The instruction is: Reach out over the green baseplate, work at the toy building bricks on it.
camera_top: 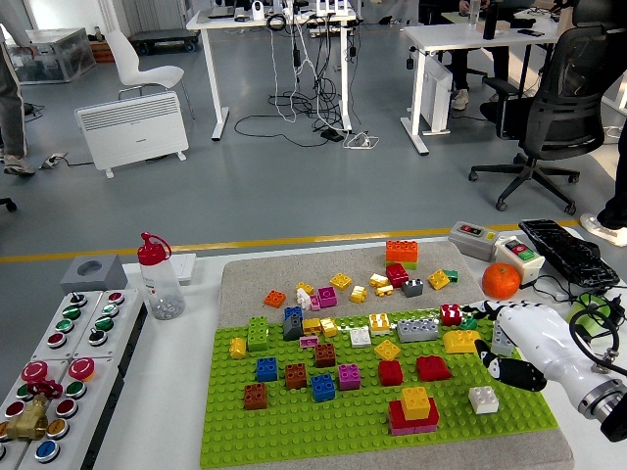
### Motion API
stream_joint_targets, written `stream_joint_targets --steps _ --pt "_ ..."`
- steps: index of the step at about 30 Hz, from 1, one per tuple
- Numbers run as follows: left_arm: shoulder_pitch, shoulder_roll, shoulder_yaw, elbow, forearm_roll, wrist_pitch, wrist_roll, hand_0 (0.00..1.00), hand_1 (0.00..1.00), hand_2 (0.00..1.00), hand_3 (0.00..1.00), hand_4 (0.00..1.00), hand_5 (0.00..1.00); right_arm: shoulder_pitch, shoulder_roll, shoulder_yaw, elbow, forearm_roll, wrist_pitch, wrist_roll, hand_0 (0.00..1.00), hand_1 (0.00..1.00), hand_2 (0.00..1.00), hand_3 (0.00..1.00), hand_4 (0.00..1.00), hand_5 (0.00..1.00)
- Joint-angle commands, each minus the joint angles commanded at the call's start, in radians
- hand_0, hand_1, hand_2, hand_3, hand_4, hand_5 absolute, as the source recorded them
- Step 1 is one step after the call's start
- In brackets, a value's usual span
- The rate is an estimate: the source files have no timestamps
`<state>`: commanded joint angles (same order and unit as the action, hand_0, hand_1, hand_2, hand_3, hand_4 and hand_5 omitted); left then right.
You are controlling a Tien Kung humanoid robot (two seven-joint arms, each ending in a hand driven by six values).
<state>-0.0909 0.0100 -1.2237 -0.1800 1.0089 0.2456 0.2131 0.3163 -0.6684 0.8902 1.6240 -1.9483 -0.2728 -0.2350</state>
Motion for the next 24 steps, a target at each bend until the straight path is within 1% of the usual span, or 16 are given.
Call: stream_joint_targets --steps 1,2,4,7,8,11,13,14,17,19,20,24 --pt "0.000 0.000 0.000 0.000 0.000 0.000 0.000 0.663 0.612 0.562 0.441 0.242 0.998 -0.009 0.003 0.010 -0.005 0.008 -0.008 0.005 0.771 0.747 0.780 0.810 0.578 0.300" --pt "0.000 0.000 -0.001 0.000 0.001 0.000 0.000 0.664 0.611 0.562 0.441 0.242 0.998 -0.023 0.010 0.026 -0.012 0.027 -0.026 0.016 0.768 0.757 0.788 0.807 0.537 0.288" --pt "-0.001 0.001 -0.001 0.000 0.001 0.000 0.000 0.664 0.611 0.562 0.441 0.242 0.998 -0.063 0.042 0.072 -0.027 0.083 -0.070 0.052 0.768 0.757 0.788 0.807 0.537 0.288" --pt "-0.002 0.001 0.000 0.000 0.001 0.000 0.000 0.664 0.611 0.562 0.441 0.242 0.998 -0.109 0.079 0.130 -0.033 0.166 -0.111 0.101 0.768 0.757 0.788 0.807 0.537 0.288" --pt "-0.002 0.001 0.000 0.000 0.001 0.000 0.000 0.664 0.611 0.562 0.441 0.242 0.998 -0.133 0.098 0.156 -0.032 0.205 -0.127 0.126 0.774 0.766 0.792 0.802 0.515 0.296" --pt "-0.002 0.000 0.000 0.000 0.002 -0.001 0.000 0.664 0.611 0.562 0.441 0.242 0.998 -0.175 0.140 0.219 -0.026 0.310 -0.148 0.188 0.774 0.766 0.792 0.802 0.515 0.296" --pt "-0.002 0.000 0.000 0.000 0.001 -0.001 0.000 0.664 0.611 0.562 0.441 0.242 0.998 -0.210 0.181 0.273 -0.013 0.394 -0.158 0.245 0.774 0.766 0.792 0.802 0.515 0.296" --pt "-0.002 0.000 0.000 0.000 0.002 -0.001 0.000 0.664 0.612 0.563 0.441 0.242 0.998 -0.217 0.190 0.284 -0.010 0.410 -0.158 0.257 0.767 0.771 0.793 0.781 0.488 0.287" --pt "-0.002 -0.001 -0.001 0.000 0.004 -0.001 0.001 0.664 0.612 0.563 0.441 0.242 0.998 -0.252 0.245 0.362 0.004 0.523 -0.132 0.337 0.767 0.771 0.793 0.781 0.488 0.287" --pt "-0.001 -0.001 -0.001 0.000 0.007 -0.002 0.002 0.664 0.612 0.563 0.441 0.242 0.998 -0.272 0.276 0.415 0.004 0.596 -0.093 0.386 0.767 0.771 0.793 0.781 0.488 0.287" --pt "-0.001 -0.001 -0.002 0.000 0.007 -0.002 0.002 0.664 0.612 0.563 0.440 0.241 0.998 -0.281 0.287 0.444 0.002 0.637 -0.071 0.410 0.796 0.787 0.804 0.789 0.477 0.314" --pt "0.000 -0.001 -0.002 0.000 0.010 -0.002 0.002 0.664 0.612 0.563 0.440 0.241 0.998 -0.310 0.314 0.543 -0.013 0.790 0.006 0.472 0.796 0.787 0.804 0.789 0.477 0.314"
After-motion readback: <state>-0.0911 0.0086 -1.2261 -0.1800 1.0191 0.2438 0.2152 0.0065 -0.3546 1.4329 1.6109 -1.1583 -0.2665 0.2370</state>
